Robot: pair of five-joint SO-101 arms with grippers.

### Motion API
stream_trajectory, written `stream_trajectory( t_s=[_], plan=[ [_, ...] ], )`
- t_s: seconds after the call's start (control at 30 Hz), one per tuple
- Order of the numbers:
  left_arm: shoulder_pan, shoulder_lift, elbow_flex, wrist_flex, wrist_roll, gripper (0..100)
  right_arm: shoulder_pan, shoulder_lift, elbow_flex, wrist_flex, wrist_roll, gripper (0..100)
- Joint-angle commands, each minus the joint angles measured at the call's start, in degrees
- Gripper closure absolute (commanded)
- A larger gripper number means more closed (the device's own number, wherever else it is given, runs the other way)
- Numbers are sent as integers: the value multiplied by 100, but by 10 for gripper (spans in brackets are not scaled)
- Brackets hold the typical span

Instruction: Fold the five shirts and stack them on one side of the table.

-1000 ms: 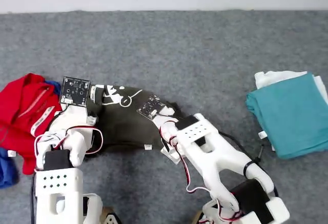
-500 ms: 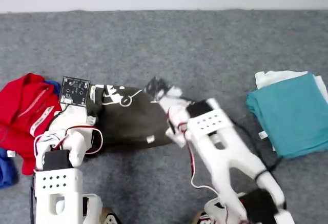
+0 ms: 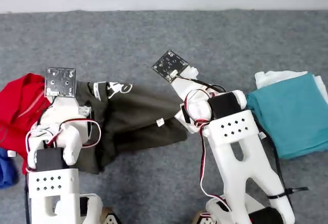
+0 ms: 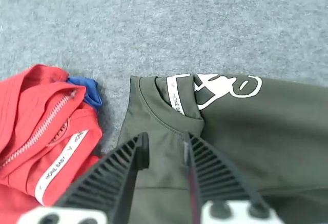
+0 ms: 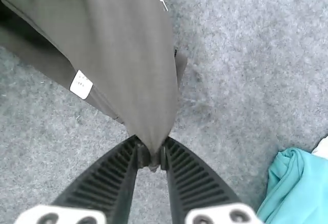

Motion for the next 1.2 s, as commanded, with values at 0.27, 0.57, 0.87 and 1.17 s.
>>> stream_trajectory(
  t_s=[0.27,0.57,0.87,1.17],
  plan=[
    [1565,-53,541,431,70,787,84,-180,-53,57,62,988],
    [1591,1459,857,-220,-105,790,84,-180,-53,57,62,988],
    [1574,3473,233,-651,-123,791,84,-180,9,66,62,988],
    [1574,4053,-13,-651,-141,827,92,-224,378,31,62,988]
  ],
)
